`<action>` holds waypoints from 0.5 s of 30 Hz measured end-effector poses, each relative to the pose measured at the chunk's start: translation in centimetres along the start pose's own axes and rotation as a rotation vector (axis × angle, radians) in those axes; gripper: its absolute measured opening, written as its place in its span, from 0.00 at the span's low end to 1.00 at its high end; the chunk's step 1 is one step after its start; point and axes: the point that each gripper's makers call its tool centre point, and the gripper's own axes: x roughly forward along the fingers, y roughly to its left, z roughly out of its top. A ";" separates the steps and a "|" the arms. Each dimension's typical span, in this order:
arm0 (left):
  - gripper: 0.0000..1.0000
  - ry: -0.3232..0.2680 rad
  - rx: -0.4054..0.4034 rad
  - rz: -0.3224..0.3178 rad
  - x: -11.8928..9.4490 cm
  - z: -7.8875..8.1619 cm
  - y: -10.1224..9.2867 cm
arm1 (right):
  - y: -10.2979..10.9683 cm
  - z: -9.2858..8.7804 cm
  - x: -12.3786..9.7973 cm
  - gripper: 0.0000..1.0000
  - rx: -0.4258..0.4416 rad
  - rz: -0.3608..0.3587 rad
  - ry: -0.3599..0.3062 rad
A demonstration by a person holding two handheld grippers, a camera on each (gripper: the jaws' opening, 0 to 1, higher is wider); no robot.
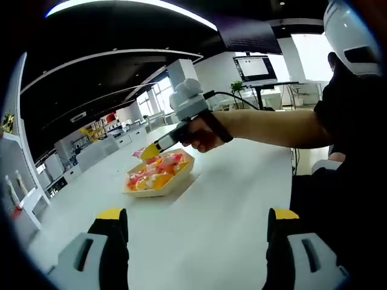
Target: Pick up the marshmallows scattered on the table and place them into the bowl on the table
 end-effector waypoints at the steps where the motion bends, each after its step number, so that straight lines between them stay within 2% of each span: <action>1: 0.95 0.001 -0.001 0.000 0.0 0.0 0.0 | -0.1 -0.1 0.0 0.16 -0.013 -0.005 0.005; 8: 0.95 0.004 0.000 0.001 0.0 -0.1 0.1 | -0.3 -0.2 0.0 0.15 -0.049 -0.016 0.017; 15: 0.95 0.018 -0.010 0.005 0.1 -0.8 0.5 | -0.3 -1.2 0.6 0.16 -0.134 -0.014 0.077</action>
